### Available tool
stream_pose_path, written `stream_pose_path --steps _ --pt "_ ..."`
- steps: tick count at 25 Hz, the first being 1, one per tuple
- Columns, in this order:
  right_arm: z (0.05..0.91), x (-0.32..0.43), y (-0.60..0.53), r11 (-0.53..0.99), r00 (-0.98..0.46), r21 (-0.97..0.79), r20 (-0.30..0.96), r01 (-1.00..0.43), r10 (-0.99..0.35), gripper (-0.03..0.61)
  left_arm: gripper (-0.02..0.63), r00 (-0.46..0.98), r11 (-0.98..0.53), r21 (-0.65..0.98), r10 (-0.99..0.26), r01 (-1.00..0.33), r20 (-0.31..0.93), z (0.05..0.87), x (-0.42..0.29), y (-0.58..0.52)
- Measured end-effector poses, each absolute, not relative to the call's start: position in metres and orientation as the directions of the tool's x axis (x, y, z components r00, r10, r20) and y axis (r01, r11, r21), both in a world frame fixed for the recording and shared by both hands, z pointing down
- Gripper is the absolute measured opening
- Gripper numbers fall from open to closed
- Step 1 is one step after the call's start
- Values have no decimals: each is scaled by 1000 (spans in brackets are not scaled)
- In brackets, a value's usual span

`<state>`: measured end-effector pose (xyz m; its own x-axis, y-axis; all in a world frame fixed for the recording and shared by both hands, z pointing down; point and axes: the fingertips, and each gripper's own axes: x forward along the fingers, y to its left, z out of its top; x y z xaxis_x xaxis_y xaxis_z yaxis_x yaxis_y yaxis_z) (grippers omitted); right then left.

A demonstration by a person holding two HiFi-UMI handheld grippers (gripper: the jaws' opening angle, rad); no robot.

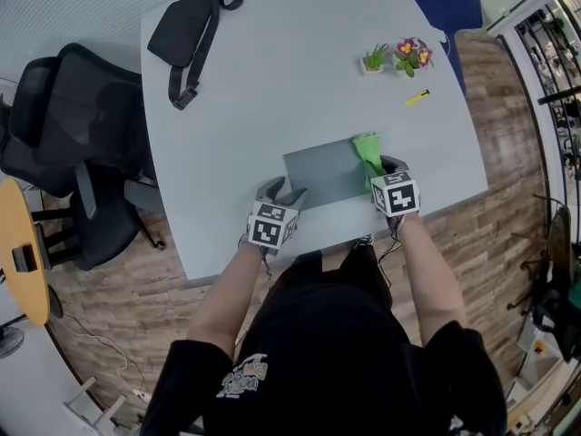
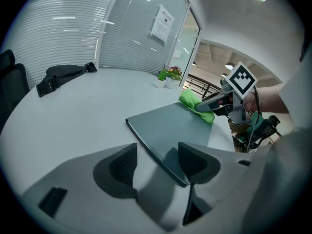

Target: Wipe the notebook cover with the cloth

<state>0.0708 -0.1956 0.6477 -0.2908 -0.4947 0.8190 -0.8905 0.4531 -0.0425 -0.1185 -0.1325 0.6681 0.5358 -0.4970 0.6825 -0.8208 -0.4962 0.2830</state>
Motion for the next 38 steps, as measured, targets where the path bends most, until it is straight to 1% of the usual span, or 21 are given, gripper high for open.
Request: stream_pose_path --steps 5,14,19,25,28,34,38 --pt "640 42 -182 509 -351 -70 804 -858 -480 112 258 534 -497 280 -498 -822 683 668 -120 -132" --pt "640 -25 -142 581 -498 -222 782 -783 -374 111 258 534 -496 280 -498 -822 683 669 -120 -133" --pt "647 -54 -117 573 -556 -322 777 -754 -295 112 258 535 -496 281 -500 -821 681 668 -119 -133" --pt "653 -76 -94 525 -604 -422 760 -739 -241 110 258 535 -498 281 -496 -821 684 668 -119 -133" --pt "656 -78 -91 528 -604 -423 762 -736 -232 110 258 534 -498 279 -498 -821 683 668 -120 -133" --pt "660 -71 -95 606 -570 -348 792 -715 -218 112 258 535 -497 281 -499 -821 682 668 -119 -134" --pt "661 -63 -96 614 -568 -342 795 -711 -215 110 258 537 -497 283 -499 -820 680 669 -119 -133"
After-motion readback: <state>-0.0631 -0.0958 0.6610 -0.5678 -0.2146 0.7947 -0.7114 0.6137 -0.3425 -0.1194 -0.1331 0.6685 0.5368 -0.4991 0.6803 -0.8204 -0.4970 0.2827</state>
